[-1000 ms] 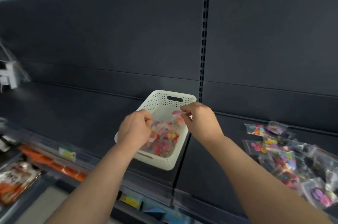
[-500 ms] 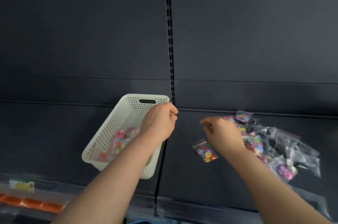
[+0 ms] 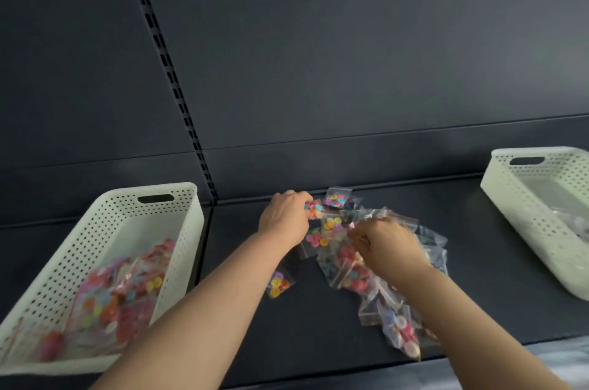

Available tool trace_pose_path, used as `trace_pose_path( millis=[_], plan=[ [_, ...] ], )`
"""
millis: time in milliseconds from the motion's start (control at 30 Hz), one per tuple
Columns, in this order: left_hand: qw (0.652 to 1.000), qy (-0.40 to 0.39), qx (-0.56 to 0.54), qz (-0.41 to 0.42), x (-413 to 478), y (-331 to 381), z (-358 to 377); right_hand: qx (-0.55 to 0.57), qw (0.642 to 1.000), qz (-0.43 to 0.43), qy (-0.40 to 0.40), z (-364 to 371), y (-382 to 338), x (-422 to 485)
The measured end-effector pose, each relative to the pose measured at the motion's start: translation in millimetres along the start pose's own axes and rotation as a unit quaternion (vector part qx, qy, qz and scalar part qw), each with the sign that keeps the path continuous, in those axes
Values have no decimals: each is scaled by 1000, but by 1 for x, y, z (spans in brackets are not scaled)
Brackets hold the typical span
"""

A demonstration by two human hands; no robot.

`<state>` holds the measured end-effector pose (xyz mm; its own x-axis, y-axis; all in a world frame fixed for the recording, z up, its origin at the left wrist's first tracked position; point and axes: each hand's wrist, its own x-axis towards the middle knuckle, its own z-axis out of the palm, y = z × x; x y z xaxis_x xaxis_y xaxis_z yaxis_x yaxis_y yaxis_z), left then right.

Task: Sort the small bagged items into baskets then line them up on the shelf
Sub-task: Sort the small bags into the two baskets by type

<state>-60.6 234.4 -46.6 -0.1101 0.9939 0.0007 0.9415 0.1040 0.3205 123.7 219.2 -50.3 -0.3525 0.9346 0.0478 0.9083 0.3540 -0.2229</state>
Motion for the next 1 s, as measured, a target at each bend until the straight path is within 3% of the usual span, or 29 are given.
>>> trace_pose_path(
  millis=[200,433,800,1000],
  plan=[
    [999,7,50,-10,10,7,17,0,1000,-3,-9,0,13,10],
    [996,27,12,-90,-2,-3,9,11,998,3,62,-1,8,51],
    [993,75,-50,-81,-38,-14,-17,-64,998,23,12,20,-8,96],
    [989,99,-77,-76,-50,-9,-24,93,991,-37,91,9,-18,80]
  ],
)
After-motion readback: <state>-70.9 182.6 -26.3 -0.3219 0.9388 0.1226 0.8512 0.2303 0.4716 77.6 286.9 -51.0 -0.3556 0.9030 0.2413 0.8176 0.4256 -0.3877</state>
